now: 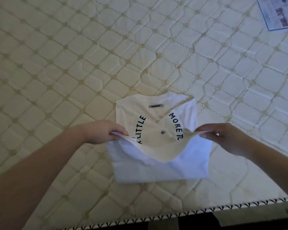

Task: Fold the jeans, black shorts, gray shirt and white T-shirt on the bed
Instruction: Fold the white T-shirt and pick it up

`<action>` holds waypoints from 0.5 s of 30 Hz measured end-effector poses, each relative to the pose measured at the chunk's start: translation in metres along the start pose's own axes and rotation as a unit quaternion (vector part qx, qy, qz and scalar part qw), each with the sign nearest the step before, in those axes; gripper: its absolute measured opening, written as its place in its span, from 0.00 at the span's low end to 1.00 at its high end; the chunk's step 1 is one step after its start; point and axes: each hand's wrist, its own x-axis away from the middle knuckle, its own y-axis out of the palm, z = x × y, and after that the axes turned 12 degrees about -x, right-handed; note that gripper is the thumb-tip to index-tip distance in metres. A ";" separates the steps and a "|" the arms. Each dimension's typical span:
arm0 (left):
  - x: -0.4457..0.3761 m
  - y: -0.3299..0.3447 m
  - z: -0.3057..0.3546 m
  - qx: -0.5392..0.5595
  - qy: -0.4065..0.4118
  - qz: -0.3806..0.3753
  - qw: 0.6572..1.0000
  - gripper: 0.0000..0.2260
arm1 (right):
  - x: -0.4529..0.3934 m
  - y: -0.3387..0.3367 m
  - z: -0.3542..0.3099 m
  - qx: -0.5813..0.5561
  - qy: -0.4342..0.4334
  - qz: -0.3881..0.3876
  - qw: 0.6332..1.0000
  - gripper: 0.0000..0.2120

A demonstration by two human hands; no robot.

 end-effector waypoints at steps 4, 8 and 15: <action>-0.058 -0.016 -0.036 -0.005 -0.028 0.008 1.000 0.13 | -0.074 -0.014 0.014 0.033 0.049 -0.029 0.998 0.07; -0.100 -0.024 -0.059 0.002 -0.040 -0.001 0.999 0.09 | -0.125 -0.022 0.032 0.029 0.077 0.010 0.997 0.07; -0.148 -0.041 -0.084 -0.016 -0.110 0.040 0.993 0.04 | -0.185 -0.040 0.045 0.027 0.078 0.046 0.996 0.09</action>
